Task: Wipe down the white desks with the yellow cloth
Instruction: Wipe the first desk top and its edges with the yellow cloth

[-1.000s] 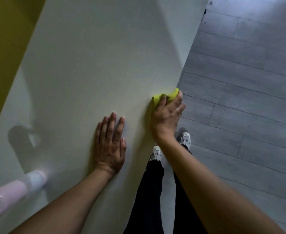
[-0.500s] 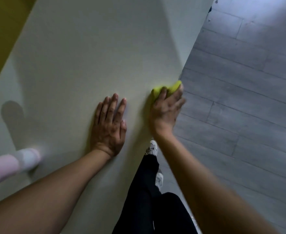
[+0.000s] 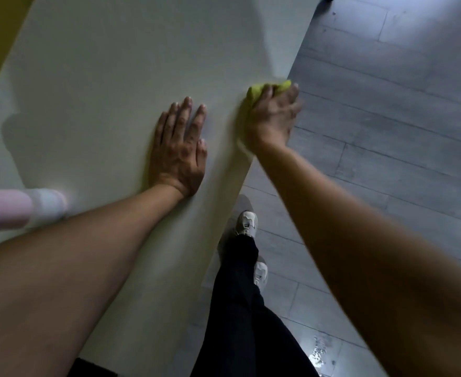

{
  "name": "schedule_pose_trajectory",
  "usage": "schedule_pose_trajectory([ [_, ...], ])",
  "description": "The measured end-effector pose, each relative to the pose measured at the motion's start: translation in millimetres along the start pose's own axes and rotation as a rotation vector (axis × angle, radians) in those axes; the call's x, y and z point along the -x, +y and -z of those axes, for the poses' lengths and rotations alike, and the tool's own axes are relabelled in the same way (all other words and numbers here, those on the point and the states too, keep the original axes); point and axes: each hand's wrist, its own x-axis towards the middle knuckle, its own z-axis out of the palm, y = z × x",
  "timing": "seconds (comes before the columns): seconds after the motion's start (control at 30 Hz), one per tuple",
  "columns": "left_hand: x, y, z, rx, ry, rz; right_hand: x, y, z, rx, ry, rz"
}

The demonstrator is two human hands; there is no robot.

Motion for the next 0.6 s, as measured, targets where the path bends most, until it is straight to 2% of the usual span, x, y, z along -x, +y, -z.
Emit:
schedule_pose_trajectory([
  [0.13, 1, 1, 2, 0.004, -0.019, 0.014, 8, 6, -4, 0.050, 0.034, 0.070],
  [0.27, 0, 1, 3, -0.005, -0.001, 0.005, 108, 61, -16, 0.003, -0.096, 0.045],
  [0.37, 0, 0, 4, -0.007, 0.000, -0.002, 166, 90, -23, 0.054, -0.067, 0.070],
  [0.6, -2, -1, 0, 0.040, 0.018, -0.004, 100, 52, -23, 0.027, 0.022, 0.018],
])
